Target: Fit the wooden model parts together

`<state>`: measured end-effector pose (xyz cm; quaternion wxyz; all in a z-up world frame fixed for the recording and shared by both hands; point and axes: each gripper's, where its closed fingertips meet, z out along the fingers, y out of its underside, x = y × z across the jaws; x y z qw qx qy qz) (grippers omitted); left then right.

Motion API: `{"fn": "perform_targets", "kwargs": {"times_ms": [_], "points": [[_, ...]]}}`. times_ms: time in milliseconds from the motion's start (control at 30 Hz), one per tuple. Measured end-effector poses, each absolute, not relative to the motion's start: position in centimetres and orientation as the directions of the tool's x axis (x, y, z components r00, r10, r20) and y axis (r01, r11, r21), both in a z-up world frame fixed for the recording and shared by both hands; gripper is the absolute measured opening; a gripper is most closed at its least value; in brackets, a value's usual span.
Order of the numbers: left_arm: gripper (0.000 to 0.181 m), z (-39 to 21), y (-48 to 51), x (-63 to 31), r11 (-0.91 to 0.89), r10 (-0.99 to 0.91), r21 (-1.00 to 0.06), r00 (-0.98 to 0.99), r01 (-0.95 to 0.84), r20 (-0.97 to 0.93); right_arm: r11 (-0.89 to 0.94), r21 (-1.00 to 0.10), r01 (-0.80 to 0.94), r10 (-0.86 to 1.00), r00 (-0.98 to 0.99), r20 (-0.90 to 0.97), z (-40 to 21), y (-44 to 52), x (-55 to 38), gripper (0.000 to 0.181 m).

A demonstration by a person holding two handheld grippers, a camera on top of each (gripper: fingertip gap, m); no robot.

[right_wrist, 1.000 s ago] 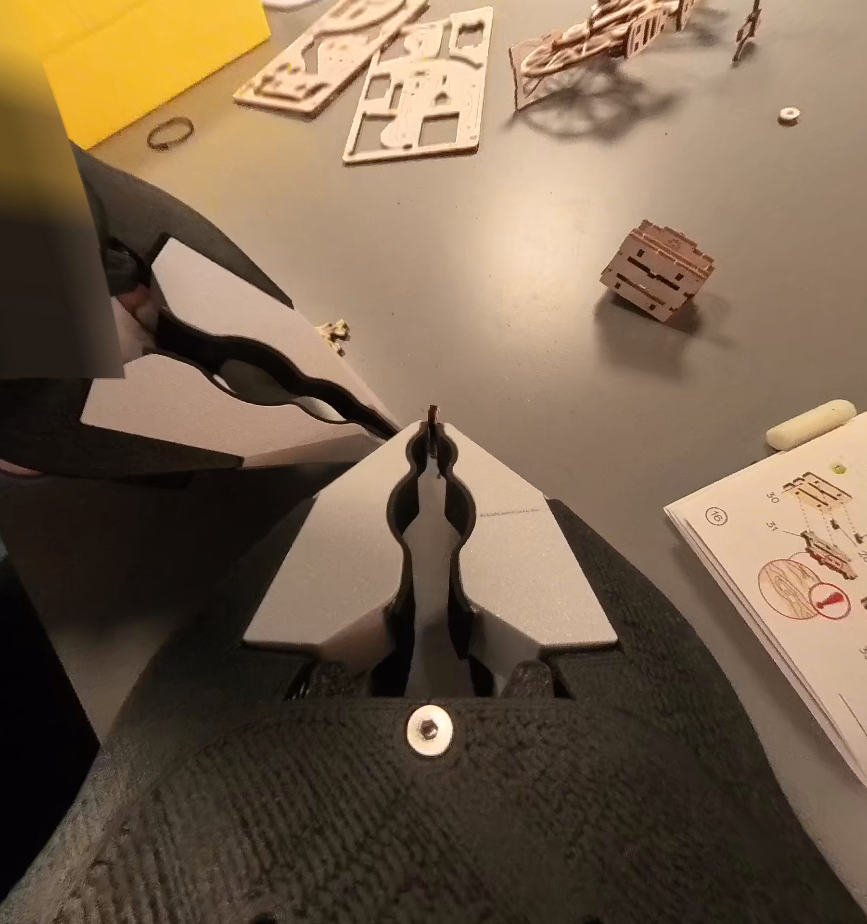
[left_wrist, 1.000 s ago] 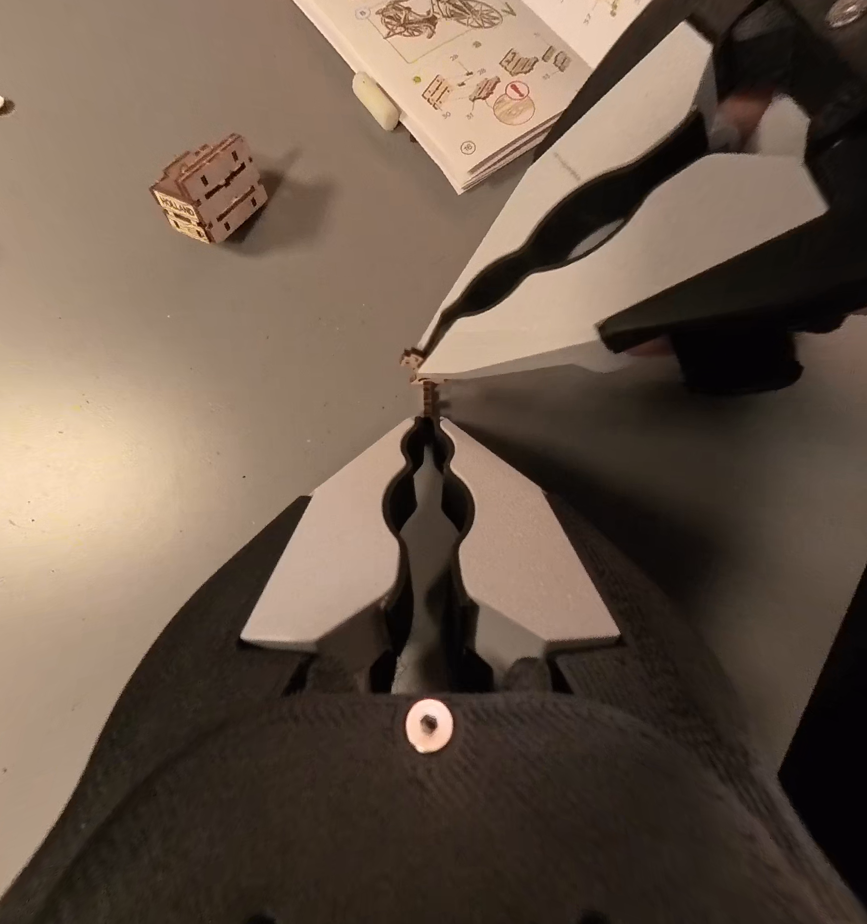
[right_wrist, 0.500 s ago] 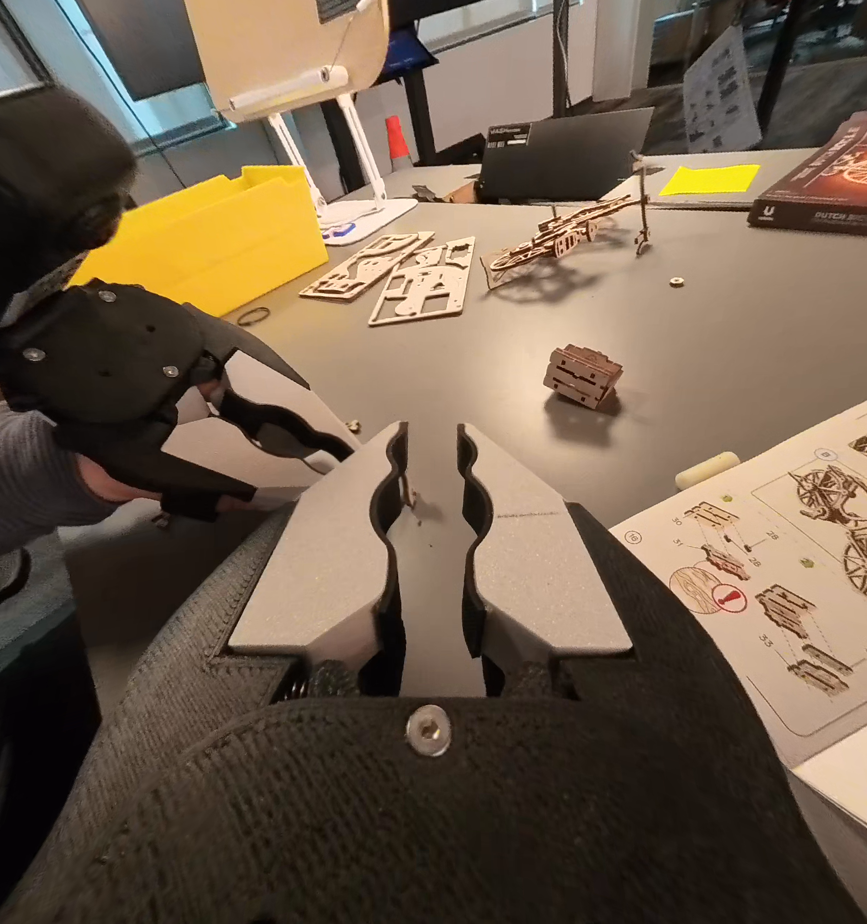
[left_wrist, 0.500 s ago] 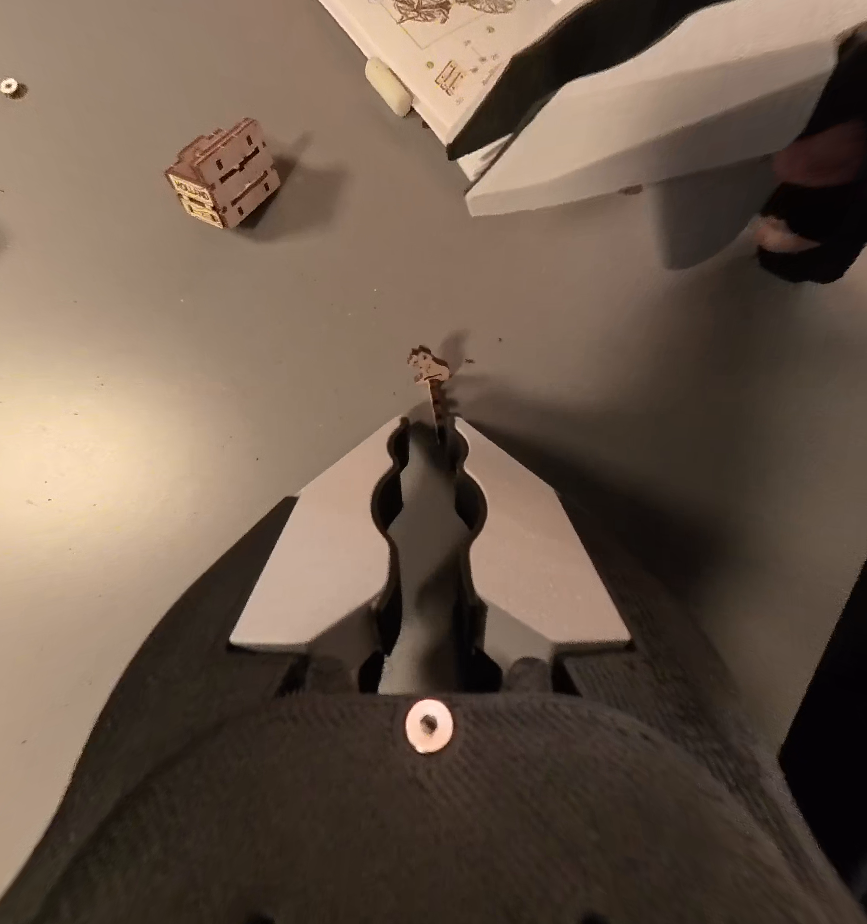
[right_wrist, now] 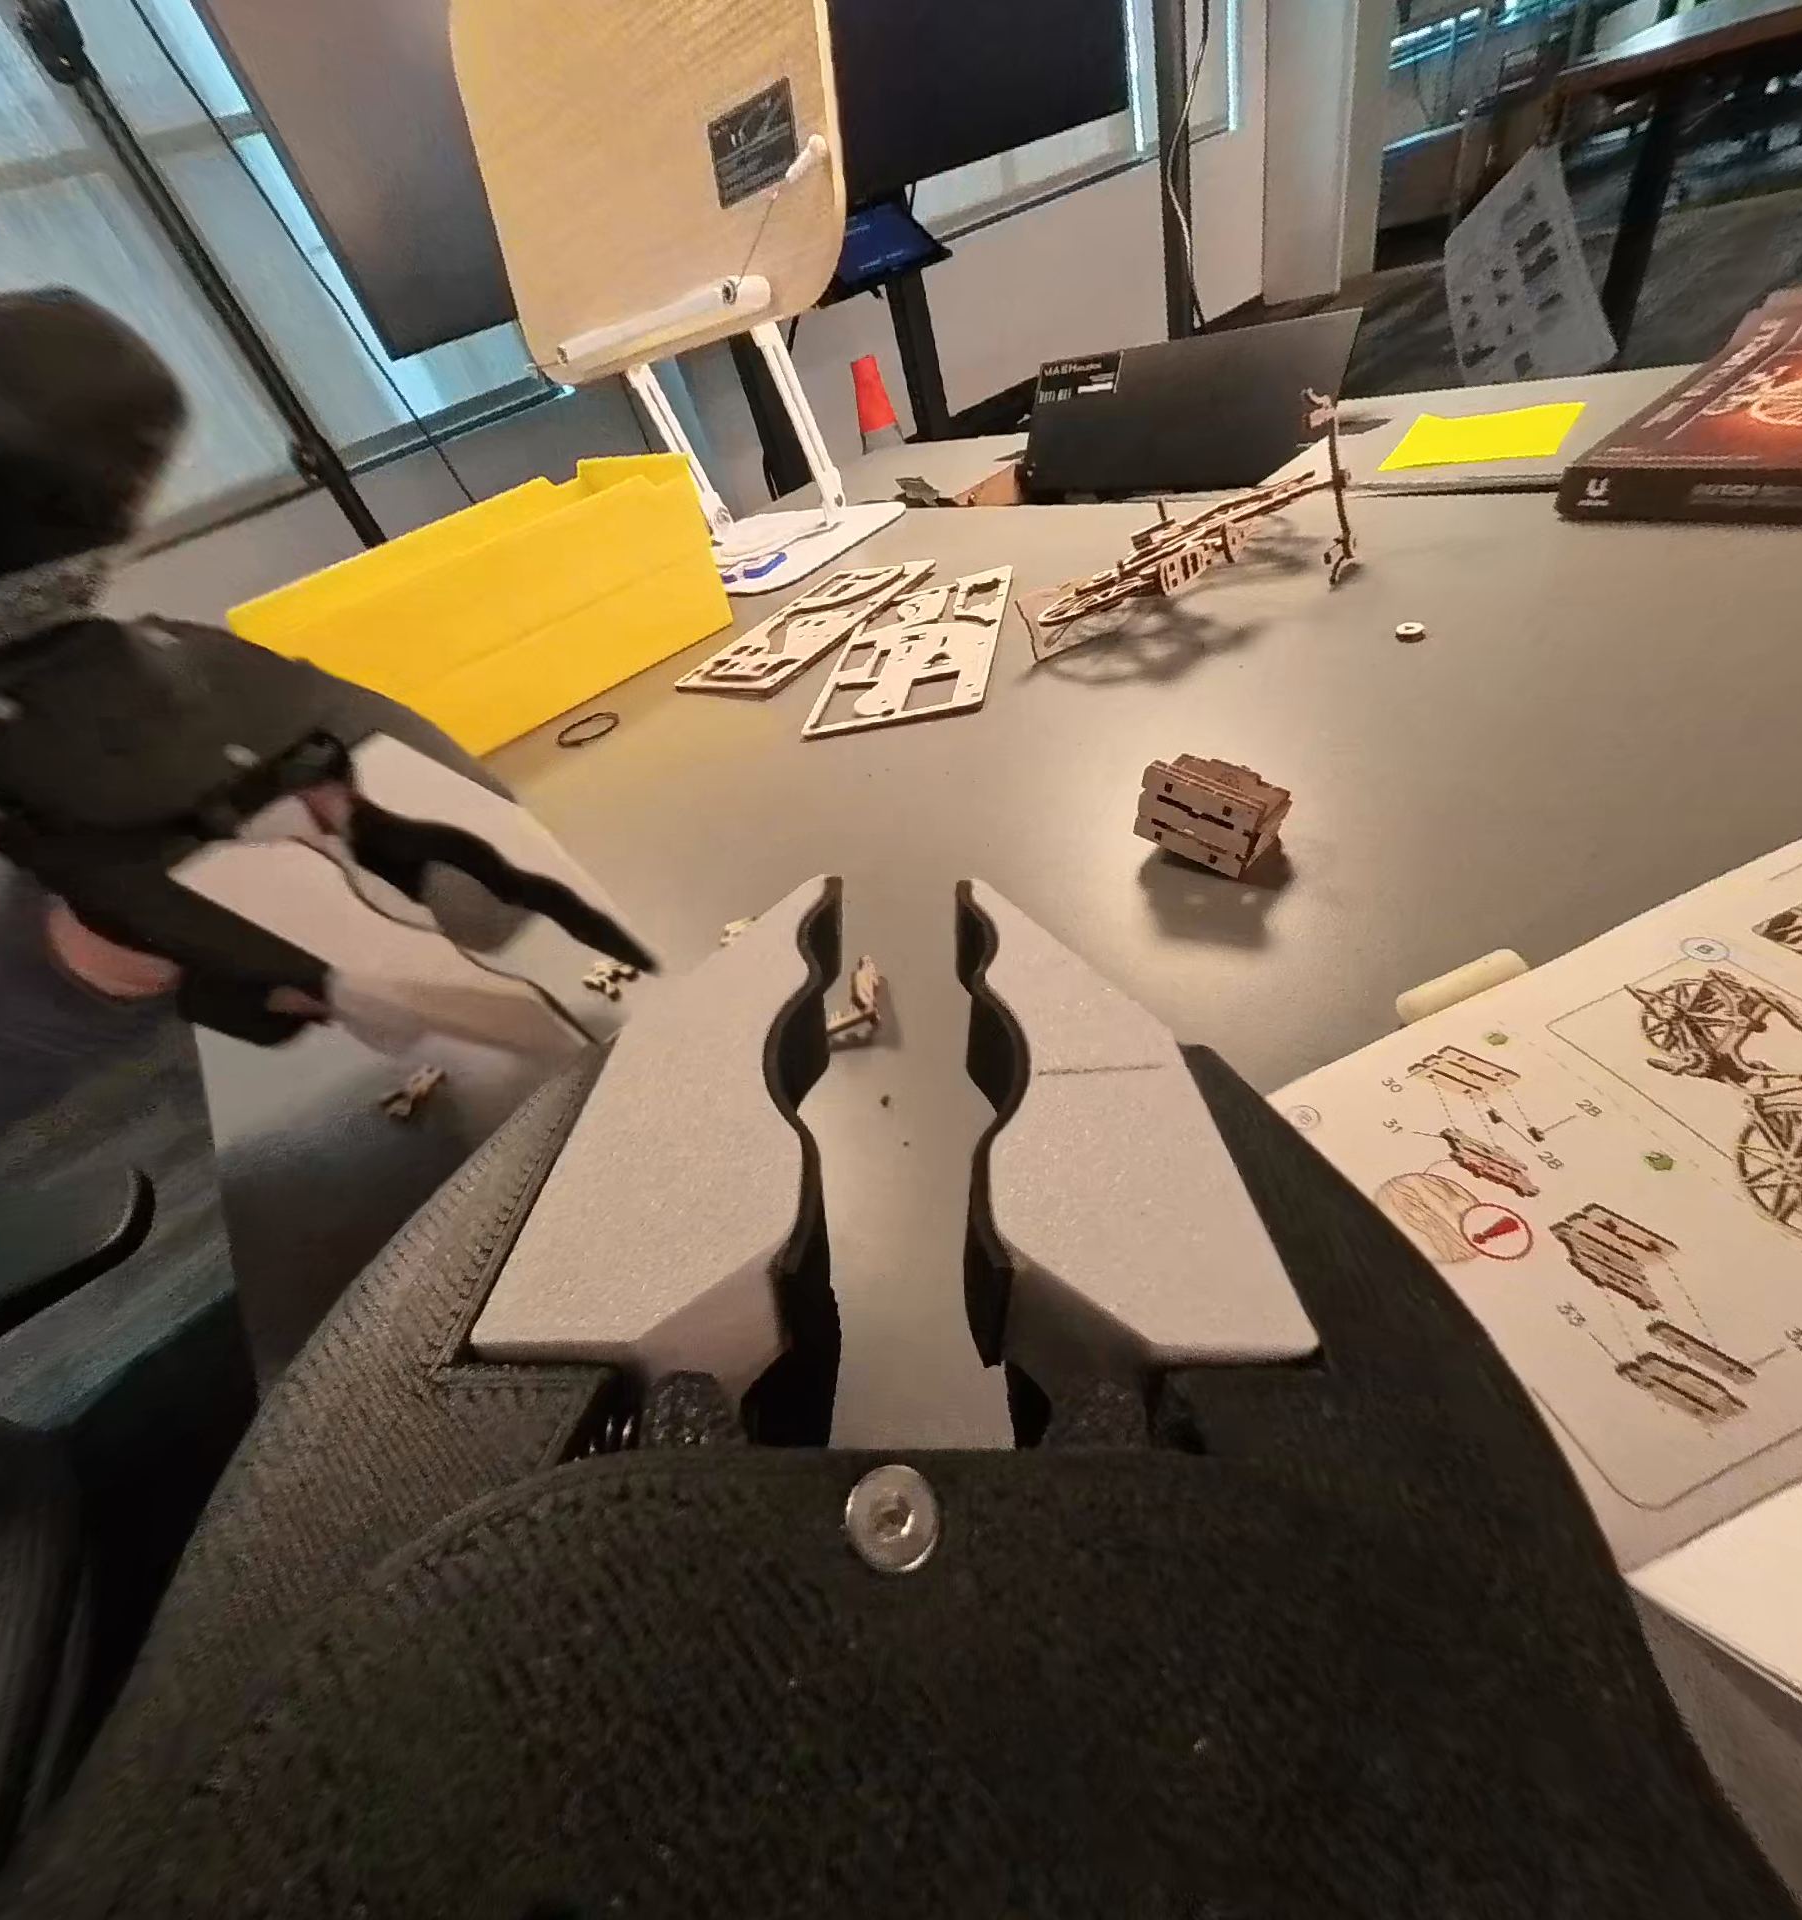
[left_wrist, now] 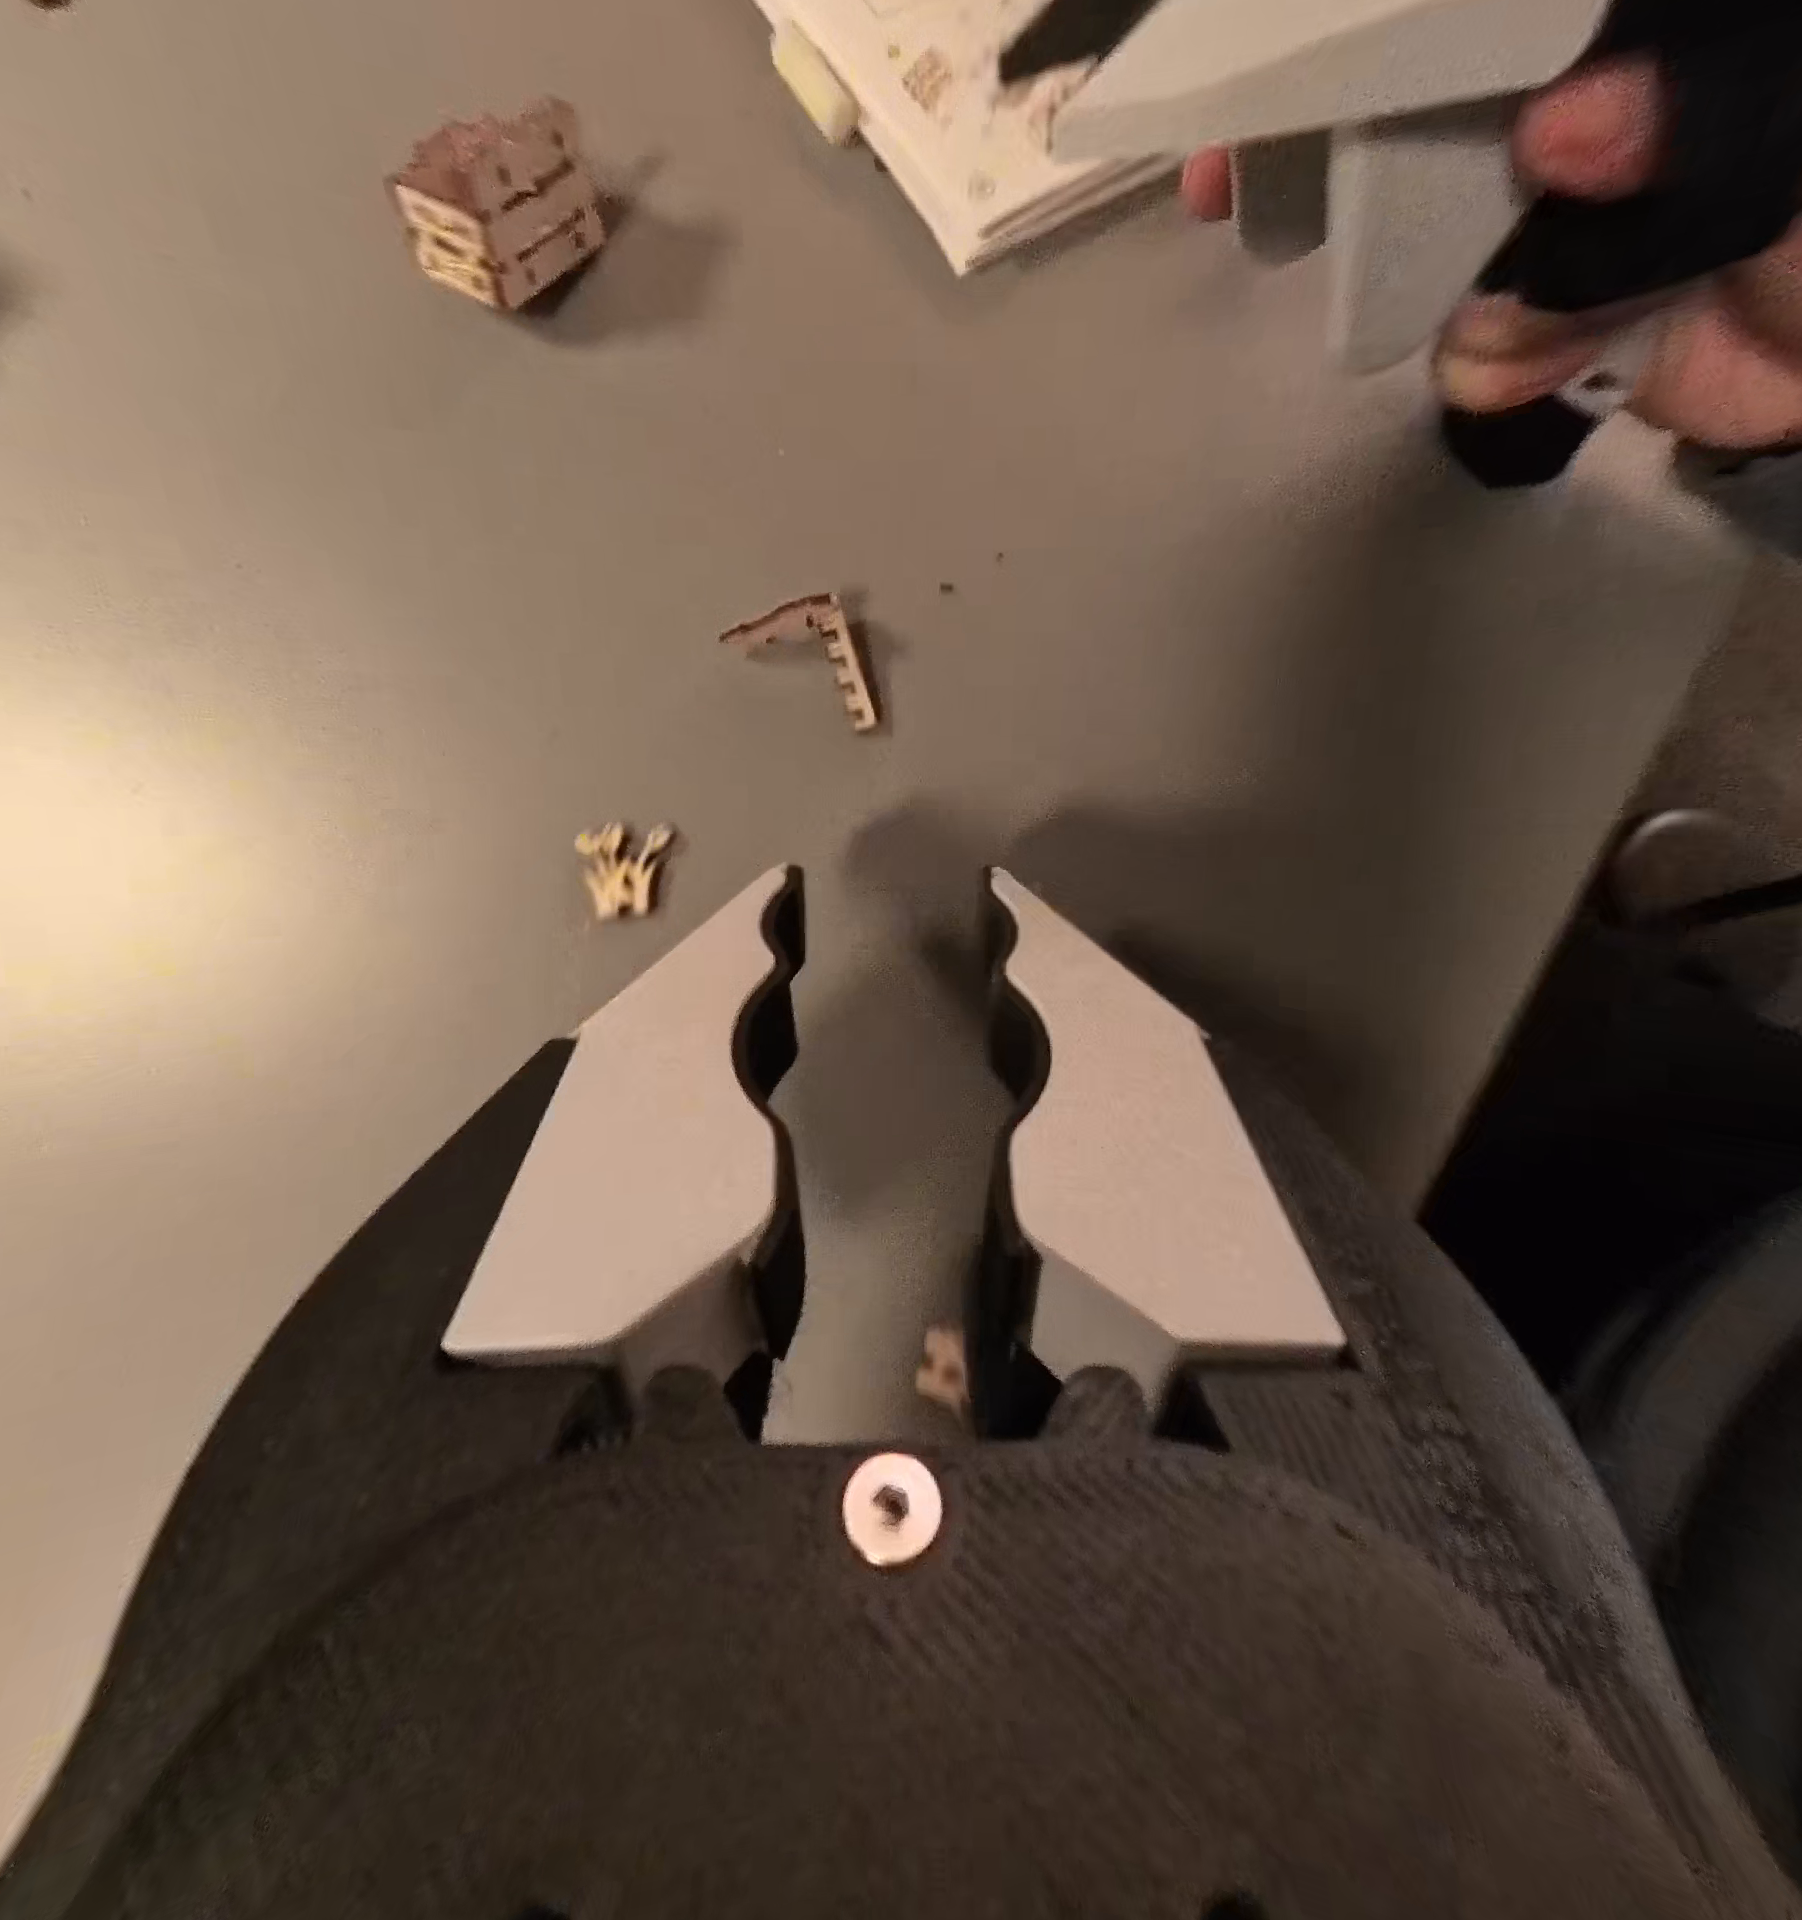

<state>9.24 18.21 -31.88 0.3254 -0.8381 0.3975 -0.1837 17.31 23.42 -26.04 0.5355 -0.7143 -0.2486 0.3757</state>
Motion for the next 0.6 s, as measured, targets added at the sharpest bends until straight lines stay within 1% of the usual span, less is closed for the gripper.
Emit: {"fn": "perform_targets", "kwargs": {"times_ms": [100,167,233,333,400,500,600], "points": [[0.034,-28.9,17.2,5.3,-0.498,-0.734,-0.770,0.667,-0.399,0.128,-0.282,-0.959,0.020,0.763,0.611,-0.211,-26.5,22.8,17.4,0.021],[0.035,-27.5,17.3,0.9,-0.516,-0.655,-0.799,0.743,-0.309,0.135,-0.270,-0.957,0.104,0.785,0.599,-0.157,-27.1,22.0,16.7,0.022],[0.035,-26.8,17.3,-3.6,-0.524,-0.565,-0.819,0.815,-0.233,0.129,-0.262,-0.946,0.190,0.828,0.548,-0.119,-27.6,20.7,14.7,0.024],[0.035,-26.6,16.7,-8.6,-0.534,-0.445,-0.835,0.883,-0.130,0.147,-0.244,-0.926,0.289,0.907,0.407,-0.112,-27.6,18.4,9.4,0.027],[0.035,-27.2,16.0,-10.3,-0.550,-0.406,-0.831,0.897,-0.086,0.175,-0.199,-0.905,0.376,0.946,0.313,-0.078,-27.7,17.4,5.3,0.029],[0.034,-27.8,15.2,-10.6,-0.557,-0.407,-0.830,0.885,-0.045,0.225,-0.056,-0.847,0.529,0.990,0.137,0.020,-28.7,17.1,-0.5,0.029],[0.033,-28.2,14.5,-10.1,-0.554,-0.435,-0.832,0.862,-0.029,0.260,0.031,-0.772,0.635,1.000,-0.016,0.027,-29.9,17.6,-5.1,0.030]]}}
